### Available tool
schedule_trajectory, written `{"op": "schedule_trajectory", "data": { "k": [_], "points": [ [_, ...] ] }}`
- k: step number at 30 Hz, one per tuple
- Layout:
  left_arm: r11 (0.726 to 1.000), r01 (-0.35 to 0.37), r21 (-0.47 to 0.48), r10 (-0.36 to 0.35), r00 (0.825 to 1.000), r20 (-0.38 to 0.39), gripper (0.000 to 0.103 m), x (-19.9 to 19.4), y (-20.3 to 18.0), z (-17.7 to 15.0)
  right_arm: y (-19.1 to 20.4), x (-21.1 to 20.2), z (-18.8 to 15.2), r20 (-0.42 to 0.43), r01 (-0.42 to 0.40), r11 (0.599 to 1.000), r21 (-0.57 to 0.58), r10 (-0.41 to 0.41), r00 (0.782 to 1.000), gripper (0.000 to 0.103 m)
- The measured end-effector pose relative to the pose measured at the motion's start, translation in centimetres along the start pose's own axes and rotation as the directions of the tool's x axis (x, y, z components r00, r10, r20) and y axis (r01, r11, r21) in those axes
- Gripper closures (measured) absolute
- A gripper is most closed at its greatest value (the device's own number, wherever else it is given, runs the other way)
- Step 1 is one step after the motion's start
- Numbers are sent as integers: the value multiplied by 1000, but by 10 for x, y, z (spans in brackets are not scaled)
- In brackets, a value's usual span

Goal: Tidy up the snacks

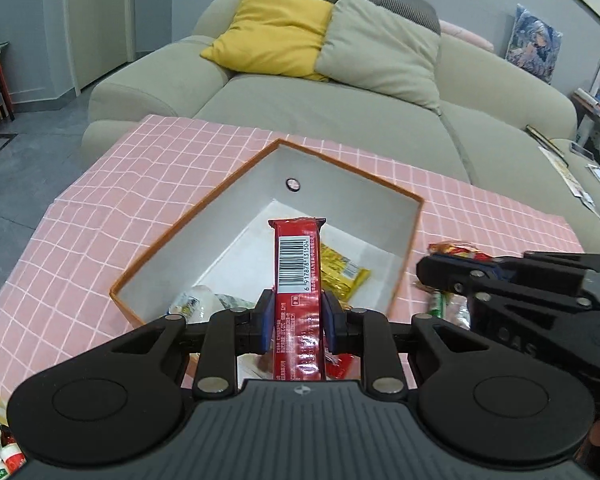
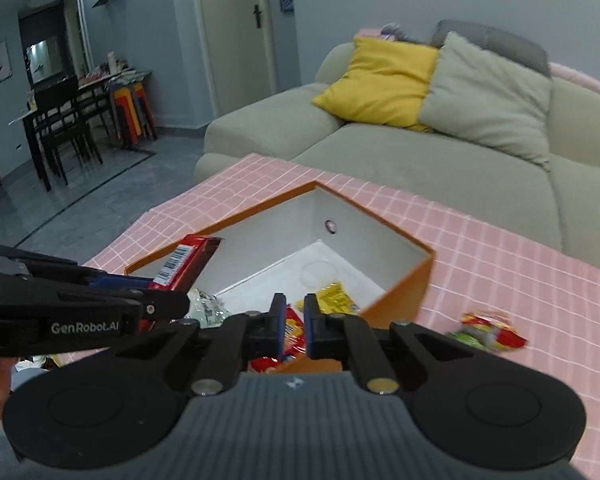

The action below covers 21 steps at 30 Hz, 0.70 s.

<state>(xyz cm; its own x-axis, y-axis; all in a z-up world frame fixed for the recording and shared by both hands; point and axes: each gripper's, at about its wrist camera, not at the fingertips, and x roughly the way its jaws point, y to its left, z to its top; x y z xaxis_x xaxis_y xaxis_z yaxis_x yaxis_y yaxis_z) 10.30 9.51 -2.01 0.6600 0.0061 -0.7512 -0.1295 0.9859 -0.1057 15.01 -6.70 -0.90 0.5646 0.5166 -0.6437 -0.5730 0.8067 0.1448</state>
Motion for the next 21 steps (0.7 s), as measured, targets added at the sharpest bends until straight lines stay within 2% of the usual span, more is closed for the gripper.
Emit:
{"op": "schedule_trajectory", "data": {
  "k": [6, 10, 13, 14, 17, 21],
  "points": [
    [1000, 20, -11, -20, 1000, -14, 76, 1, 10, -4, -17, 16, 0, -30, -6, 999, 39, 7, 1000, 103],
    [999, 33, -31, -34, 999, -39, 76, 7, 14, -15, -39, 11, -18, -76, 13, 995, 99, -6, 997, 97],
    [998, 33, -44, -36, 998, -54, 76, 12, 16, -21, -51, 2, -41, -122, 37, 987, 158, -18, 992, 74],
    [998, 31, -46, -34, 998, -59, 76, 14, 16, -22, -52, -2, -51, -136, 54, 984, 170, -31, 990, 63],
    [999, 24, -48, -27, 997, -70, 76, 19, 17, -24, -50, -4, -83, -205, 91, 973, 211, -47, 978, 58],
    [1000, 5, 4, -4, 998, -68, 76, 25, 15, -19, -41, 6, -119, -313, 136, 951, 277, -45, 949, 45]
  ]
}}
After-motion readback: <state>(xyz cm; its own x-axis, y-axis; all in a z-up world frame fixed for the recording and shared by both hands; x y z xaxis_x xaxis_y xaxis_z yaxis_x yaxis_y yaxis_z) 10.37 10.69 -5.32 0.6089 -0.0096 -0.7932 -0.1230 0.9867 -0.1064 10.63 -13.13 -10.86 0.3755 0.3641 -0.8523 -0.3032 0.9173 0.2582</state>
